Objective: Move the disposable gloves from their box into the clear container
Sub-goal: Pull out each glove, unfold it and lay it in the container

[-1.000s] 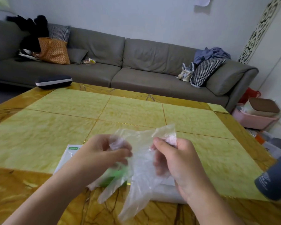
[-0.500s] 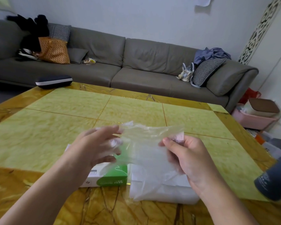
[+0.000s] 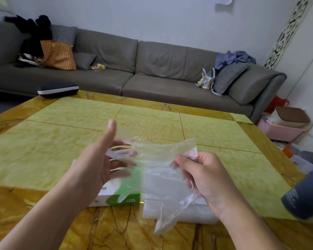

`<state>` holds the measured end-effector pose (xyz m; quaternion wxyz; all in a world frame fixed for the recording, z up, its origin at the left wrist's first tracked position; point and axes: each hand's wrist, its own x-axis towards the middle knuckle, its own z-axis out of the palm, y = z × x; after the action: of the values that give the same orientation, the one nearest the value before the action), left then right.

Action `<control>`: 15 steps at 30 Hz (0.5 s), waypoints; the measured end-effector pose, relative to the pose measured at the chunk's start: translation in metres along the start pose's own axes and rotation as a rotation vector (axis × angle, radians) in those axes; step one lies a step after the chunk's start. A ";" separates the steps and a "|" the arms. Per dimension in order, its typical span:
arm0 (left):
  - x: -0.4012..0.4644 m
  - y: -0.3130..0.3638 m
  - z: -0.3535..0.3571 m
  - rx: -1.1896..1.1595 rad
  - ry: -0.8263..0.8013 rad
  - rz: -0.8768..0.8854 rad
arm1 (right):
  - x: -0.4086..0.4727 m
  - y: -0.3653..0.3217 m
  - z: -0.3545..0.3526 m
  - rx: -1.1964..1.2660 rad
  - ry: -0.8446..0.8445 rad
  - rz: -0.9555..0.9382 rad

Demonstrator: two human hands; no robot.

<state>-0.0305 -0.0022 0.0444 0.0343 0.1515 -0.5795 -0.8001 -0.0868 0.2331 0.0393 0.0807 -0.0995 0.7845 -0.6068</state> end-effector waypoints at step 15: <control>-0.020 -0.012 0.034 0.969 0.254 0.861 | 0.011 0.009 -0.029 -0.198 0.237 0.095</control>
<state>-0.0192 0.0376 0.0464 0.3470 -0.0021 -0.8743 -0.3393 -0.1055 0.2591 0.0379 0.0059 0.0023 0.8484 -0.5294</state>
